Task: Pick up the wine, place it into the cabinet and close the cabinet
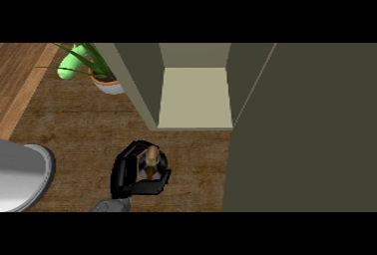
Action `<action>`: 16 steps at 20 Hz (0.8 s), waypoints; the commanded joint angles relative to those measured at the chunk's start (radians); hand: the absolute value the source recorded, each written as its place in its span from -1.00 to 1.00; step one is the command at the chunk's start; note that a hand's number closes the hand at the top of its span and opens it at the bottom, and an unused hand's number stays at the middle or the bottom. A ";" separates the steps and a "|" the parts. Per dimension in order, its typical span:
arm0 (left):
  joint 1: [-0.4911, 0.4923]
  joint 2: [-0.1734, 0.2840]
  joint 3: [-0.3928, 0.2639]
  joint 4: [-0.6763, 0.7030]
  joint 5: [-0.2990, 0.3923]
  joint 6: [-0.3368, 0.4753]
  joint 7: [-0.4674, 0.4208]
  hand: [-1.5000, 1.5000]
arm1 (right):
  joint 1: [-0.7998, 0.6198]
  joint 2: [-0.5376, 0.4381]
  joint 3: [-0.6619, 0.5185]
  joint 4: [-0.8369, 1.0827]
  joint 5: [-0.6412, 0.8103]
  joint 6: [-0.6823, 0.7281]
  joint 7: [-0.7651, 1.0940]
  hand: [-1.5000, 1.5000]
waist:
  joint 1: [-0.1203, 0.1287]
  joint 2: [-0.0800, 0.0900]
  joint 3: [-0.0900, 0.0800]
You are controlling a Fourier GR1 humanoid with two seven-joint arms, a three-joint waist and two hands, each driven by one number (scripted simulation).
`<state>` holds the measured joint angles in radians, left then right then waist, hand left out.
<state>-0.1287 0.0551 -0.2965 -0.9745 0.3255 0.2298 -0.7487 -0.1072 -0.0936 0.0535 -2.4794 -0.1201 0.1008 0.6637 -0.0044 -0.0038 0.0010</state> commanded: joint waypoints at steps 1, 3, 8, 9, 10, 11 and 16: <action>0.038 0.150 0.057 -0.084 0.056 -0.139 0.059 1.00 | -0.010 -0.016 -0.057 -0.098 -0.122 -0.007 0.070 -1.00 | 0.006 0.000 -0.001; 0.040 0.249 0.117 -0.098 0.121 -0.259 0.080 1.00 | 0.024 0.007 -0.034 -0.072 -0.089 0.008 0.004 -1.00 | 0.005 0.001 0.000; 0.149 0.257 0.125 -0.200 0.059 -0.208 -0.017 1.00 | 0.042 -0.001 -0.040 -0.128 -0.106 0.006 0.064 -1.00 | 0.004 0.001 -0.001; 0.162 0.301 0.152 -0.230 0.069 -0.223 -0.030 1.00 | 0.017 0.014 -0.007 -0.085 -0.072 -0.001 0.051 -1.00 | 0.009 0.000 -0.001; 0.096 0.247 0.167 -0.144 0.071 -0.213 -0.040 1.00 | 0.078 0.024 0.014 -0.161 -0.076 0.001 0.066 -1.00 | -0.002 0.001 -0.001; 0.193 0.289 0.155 -0.314 0.068 -0.182 -0.012 1.00 | 0.084 0.012 -0.022 -0.132 -0.094 0.017 0.035 -1.00 | 0.007 -0.001 0.000; 0.201 0.252 0.107 -0.484 0.105 -0.220 0.131 1.00 | 0.011 0.012 -0.030 -0.068 -0.099 0.018 0.024 -1.00 | 0.007 0.001 0.000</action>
<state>0.0463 0.3194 -0.1625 -1.3232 0.4297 -0.0044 -0.6923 -0.1058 -0.0766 0.0505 -2.4748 -0.1238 0.1109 0.6696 0.0027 -0.0036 0.0007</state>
